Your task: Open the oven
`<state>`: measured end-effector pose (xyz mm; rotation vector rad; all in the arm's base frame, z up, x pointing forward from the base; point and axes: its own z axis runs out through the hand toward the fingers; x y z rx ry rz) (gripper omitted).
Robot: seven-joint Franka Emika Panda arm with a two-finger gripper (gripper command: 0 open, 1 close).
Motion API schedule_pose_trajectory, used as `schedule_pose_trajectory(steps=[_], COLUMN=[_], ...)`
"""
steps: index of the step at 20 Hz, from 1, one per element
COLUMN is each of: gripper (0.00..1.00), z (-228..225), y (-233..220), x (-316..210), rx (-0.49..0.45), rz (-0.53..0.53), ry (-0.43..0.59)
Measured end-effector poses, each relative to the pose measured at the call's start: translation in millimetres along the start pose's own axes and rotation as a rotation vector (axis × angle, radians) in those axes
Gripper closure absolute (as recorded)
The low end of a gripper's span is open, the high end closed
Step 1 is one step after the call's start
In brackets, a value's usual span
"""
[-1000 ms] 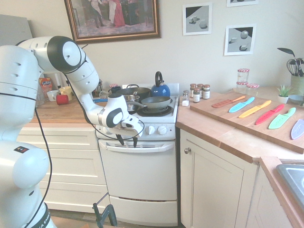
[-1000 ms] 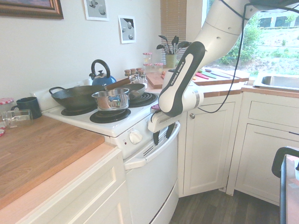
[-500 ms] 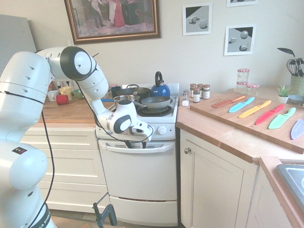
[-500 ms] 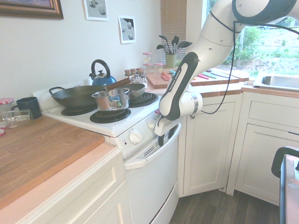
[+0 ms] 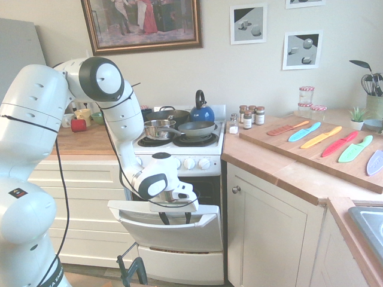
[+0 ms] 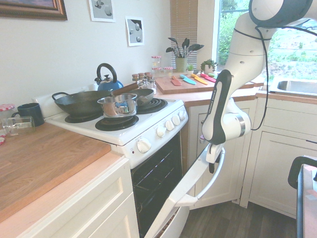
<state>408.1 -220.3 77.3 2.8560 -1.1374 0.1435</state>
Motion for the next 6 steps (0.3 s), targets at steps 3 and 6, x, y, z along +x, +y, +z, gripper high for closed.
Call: schedule_pose_trajectory(steps=[3, 6], gripper=[0.00, 0.00], z=[-6, -43], y=[30, 56], x=[-7, -1], rx=[-0.011, -0.009], rz=[0.016, 0.089], ry=[-0.003, -0.002])
